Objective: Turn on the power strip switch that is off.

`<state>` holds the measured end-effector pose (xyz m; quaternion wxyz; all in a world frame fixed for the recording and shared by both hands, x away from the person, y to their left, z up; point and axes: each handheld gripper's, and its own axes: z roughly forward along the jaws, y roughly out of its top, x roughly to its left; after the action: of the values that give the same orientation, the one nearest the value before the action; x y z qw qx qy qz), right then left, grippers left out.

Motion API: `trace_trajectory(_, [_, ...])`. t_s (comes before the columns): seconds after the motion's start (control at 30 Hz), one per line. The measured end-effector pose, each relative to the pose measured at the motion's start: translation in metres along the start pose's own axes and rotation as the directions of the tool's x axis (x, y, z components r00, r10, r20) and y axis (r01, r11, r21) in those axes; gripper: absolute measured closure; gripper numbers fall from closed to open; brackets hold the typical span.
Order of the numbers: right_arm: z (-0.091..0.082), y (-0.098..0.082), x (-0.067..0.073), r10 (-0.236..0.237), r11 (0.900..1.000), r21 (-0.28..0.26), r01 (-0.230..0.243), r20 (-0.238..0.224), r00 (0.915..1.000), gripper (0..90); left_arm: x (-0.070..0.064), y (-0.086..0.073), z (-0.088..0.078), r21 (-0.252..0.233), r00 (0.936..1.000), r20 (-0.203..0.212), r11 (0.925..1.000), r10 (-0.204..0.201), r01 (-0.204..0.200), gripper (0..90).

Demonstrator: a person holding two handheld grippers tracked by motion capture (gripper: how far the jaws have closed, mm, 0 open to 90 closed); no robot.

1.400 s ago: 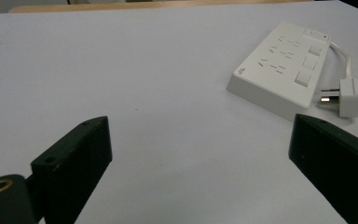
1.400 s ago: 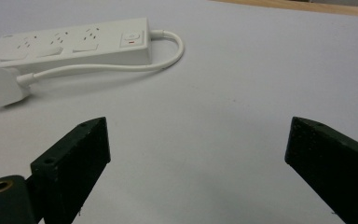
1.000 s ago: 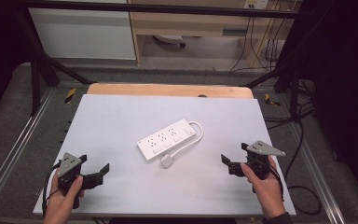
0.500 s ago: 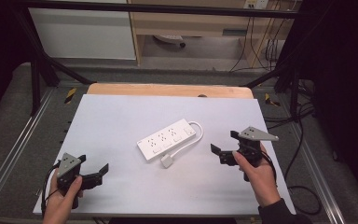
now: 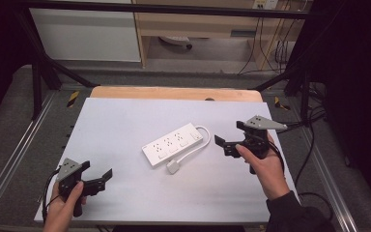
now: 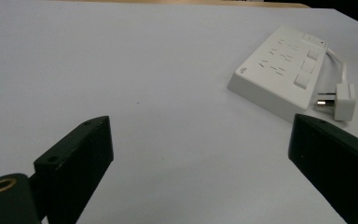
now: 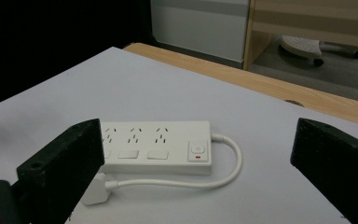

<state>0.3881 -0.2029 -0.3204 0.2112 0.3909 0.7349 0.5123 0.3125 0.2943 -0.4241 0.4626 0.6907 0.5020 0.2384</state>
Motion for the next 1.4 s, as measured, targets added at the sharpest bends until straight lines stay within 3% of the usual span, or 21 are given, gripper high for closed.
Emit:
trace_trajectory(0.23, [0.009,0.01,-0.006,0.019,1.0,0.022,-0.019,0.007,0.9998,3.7,0.002,0.0,-0.001,0.005,0.9994,-0.031,0.9999,0.016,-0.016,6.8])
trace_trajectory(0.37, [0.013,0.013,-0.007,0.019,0.999,0.037,-0.02,0.036,0.9992,7.3,0.001,0.001,-0.001,0.003,0.9993,-0.025,0.9996,0.028,-0.028,6.8])
trace_trajectory(0.57, [0.02,0.017,-0.007,0.031,0.999,0.031,-0.032,0.029,0.9991,14.5,0.001,0.0,0.0,0.008,0.9994,-0.021,0.9996,0.028,-0.028,6.7])
trace_trajectory(0.9, [0.031,0.028,-0.004,-0.002,1.0,0.028,0.001,0.031,0.9995,21.0,0.004,0.0,-0.001,0.009,0.9994,-0.02,0.9996,0.029,-0.028,6.7])
trace_trajectory(0.97, [0.033,0.029,-0.003,-0.008,1.0,0.029,0.008,0.021,0.9997,29.5,0.003,0.0,-0.001,0.009,0.9992,-0.019,0.9994,0.034,-0.034,6.7])
trace_trajectory(1.17, [0.038,0.034,0.001,-0.015,1.0,0.019,0.015,-0.01,0.9998,43.8,0.005,-0.001,-0.002,0.009,0.9994,-0.024,0.9996,0.026,-0.026,6.7])
trace_trajectory(1.23, [0.039,0.034,0.003,-0.016,1.0,0.004,0.016,-0.039,0.9991,51.2,0.005,0.0,-0.002,0.016,0.9988,-0.032,0.9992,0.037,-0.036,6.8])
trace_trajectory(1.4, [0.046,0.033,0.008,-0.022,1.0,-0.004,0.022,-0.032,0.9992,63.8,0.003,0.002,0.0,0.01,0.9992,-0.028,0.9995,0.03,-0.03,6.9])
